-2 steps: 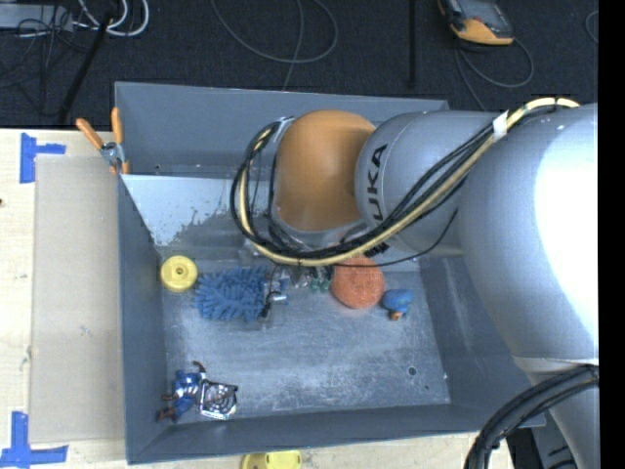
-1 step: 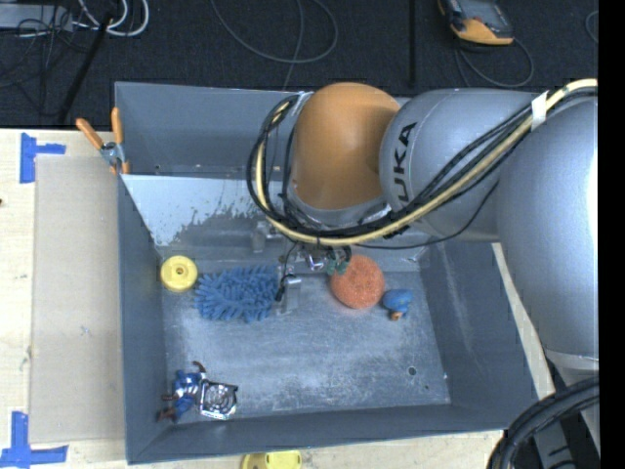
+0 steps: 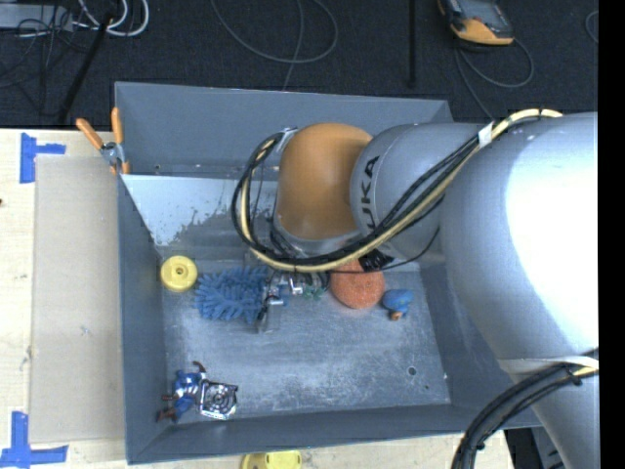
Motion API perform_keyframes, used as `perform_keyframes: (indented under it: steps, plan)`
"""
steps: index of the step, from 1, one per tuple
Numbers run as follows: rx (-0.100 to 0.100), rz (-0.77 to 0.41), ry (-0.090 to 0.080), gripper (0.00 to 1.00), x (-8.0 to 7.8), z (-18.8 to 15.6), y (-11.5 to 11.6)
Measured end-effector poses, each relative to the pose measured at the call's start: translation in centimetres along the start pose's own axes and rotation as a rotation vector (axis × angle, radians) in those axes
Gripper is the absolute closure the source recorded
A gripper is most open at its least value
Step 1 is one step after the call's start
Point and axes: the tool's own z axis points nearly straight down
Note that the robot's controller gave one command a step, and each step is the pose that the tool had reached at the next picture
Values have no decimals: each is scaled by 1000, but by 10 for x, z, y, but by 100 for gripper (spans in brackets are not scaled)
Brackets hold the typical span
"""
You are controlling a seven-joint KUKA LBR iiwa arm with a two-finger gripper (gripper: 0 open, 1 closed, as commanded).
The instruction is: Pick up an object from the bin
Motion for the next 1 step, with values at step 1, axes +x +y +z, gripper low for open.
perform_keyframes:
  steps: [1]
  plan:
    - [0, -186, -5, 100, -2, 11, 8]
